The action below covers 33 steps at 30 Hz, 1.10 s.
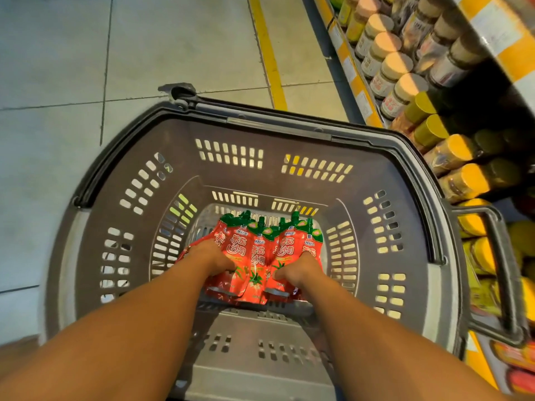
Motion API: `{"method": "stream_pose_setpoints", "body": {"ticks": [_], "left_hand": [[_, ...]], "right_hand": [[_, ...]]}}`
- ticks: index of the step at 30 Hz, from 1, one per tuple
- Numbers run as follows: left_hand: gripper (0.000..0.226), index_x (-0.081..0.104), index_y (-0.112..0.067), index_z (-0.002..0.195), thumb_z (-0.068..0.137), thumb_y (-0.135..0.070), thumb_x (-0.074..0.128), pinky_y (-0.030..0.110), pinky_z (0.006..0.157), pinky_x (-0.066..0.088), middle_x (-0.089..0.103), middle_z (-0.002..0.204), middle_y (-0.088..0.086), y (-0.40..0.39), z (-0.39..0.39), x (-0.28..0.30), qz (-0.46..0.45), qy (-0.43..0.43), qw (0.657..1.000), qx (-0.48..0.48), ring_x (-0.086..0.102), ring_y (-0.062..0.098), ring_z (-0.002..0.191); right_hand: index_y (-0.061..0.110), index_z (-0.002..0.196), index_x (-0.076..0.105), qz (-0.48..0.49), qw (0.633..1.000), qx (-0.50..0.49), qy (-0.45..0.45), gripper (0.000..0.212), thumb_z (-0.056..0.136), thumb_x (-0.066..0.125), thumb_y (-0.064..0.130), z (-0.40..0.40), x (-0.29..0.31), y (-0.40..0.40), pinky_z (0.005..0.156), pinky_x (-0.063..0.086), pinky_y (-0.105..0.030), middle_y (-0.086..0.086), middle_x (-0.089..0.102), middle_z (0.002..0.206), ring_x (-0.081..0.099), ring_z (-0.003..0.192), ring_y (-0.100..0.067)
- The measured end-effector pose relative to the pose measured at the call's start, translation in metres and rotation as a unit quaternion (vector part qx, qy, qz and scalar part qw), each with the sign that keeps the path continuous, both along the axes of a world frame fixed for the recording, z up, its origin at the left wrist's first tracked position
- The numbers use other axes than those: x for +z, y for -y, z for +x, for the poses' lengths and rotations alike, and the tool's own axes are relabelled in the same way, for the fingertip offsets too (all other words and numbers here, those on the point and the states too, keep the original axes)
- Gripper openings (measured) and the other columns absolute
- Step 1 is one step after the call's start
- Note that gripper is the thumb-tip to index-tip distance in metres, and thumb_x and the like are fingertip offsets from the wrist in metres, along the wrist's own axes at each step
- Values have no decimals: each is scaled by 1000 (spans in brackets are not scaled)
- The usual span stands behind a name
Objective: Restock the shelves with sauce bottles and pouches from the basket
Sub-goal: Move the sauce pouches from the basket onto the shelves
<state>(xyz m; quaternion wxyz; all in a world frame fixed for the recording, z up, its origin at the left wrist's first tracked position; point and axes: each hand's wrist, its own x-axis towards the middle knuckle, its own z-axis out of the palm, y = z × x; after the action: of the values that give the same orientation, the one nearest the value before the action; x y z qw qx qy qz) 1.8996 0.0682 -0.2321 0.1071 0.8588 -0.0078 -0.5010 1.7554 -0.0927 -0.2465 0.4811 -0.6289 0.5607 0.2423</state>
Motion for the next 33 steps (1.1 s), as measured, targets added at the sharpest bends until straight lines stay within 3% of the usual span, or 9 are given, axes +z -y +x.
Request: {"method": "stream_pose_setpoints", "body": {"ticks": [3, 9, 13, 18, 21, 23, 27, 31, 33], "left_hand": [[57, 63, -8, 115, 74, -33, 93, 51, 95, 58, 72, 110, 12, 4, 0, -1, -22, -24, 999, 43, 71, 33, 100], [45, 61, -1, 114, 81, -15, 88, 55, 93, 59, 74, 109, 19, 11, -4, -5, -93, -86, 988, 94, 73, 39, 98], [60, 49, -3, 133, 84, -11, 83, 59, 93, 58, 66, 125, 22, 14, -2, 3, -116, -105, 983, 100, 68, 43, 109], [46, 47, -2, 125, 90, -7, 76, 50, 74, 64, 72, 109, 21, 20, 1, 26, -141, -72, 984, 83, 75, 38, 89], [32, 54, -2, 114, 90, -7, 76, 46, 66, 65, 76, 97, 22, 23, 1, 49, -154, -67, 984, 66, 77, 33, 72], [24, 61, -1, 107, 90, -8, 76, 43, 65, 62, 76, 96, 23, 24, 3, 69, -162, -56, 984, 41, 76, 33, 70], [12, 68, -1, 95, 91, -9, 76, 42, 64, 61, 75, 76, 16, 21, 13, 117, -189, -51, 981, 10, 72, 30, 65], [23, 70, 3, 103, 92, -15, 76, 49, 78, 60, 76, 89, 20, 19, 21, 171, -209, -25, 977, -41, 72, 34, 79], [27, 69, 6, 106, 94, -18, 75, 46, 71, 60, 74, 89, 22, 18, 20, 192, -234, -11, 971, -44, 71, 35, 77]], "right_hand": [[12, 95, 59, -1, 1000, -3, 7, 36, 71, 85, 9, -1, -4, 2, 77, 63, -46, -10, 70, 95, 70, 84, -27], [12, 118, 62, -6, 998, -51, 39, 39, 87, 76, 33, 2, -6, 2, 90, 60, -51, -11, 73, 110, 72, 96, -33], [14, 97, 66, -13, 998, -32, 50, 25, 82, 80, 28, 5, 2, 2, 83, 62, -52, -10, 75, 98, 74, 88, -31], [4, 91, 69, -47, 996, 13, 69, 32, 77, 84, 29, 16, 32, 9, 84, 61, -50, -16, 75, 93, 74, 87, -33], [2, 86, 69, -78, 994, 23, 78, 36, 74, 86, 32, 18, 59, 18, 71, 57, -42, -17, 75, 91, 73, 86, -33], [1, 85, 70, -85, 992, 20, 89, 34, 73, 85, 28, 16, 82, 25, 61, 50, -39, -16, 72, 80, 71, 73, -31], [13, 57, 50, -88, 990, 51, 96, 38, 75, 81, 25, 3, 132, 40, 38, 31, -23, 1, 45, 39, 37, 33, -15], [16, 64, 48, -100, 984, 55, 139, 36, 81, 79, 24, -17, 183, 53, 34, 26, -20, 0, 46, 46, 38, 39, -14], [16, 72, 56, -111, 979, 45, 163, 28, 85, 77, 29, -29, 211, 57, 36, 37, -18, 0, 56, 59, 50, 48, -13]]}}
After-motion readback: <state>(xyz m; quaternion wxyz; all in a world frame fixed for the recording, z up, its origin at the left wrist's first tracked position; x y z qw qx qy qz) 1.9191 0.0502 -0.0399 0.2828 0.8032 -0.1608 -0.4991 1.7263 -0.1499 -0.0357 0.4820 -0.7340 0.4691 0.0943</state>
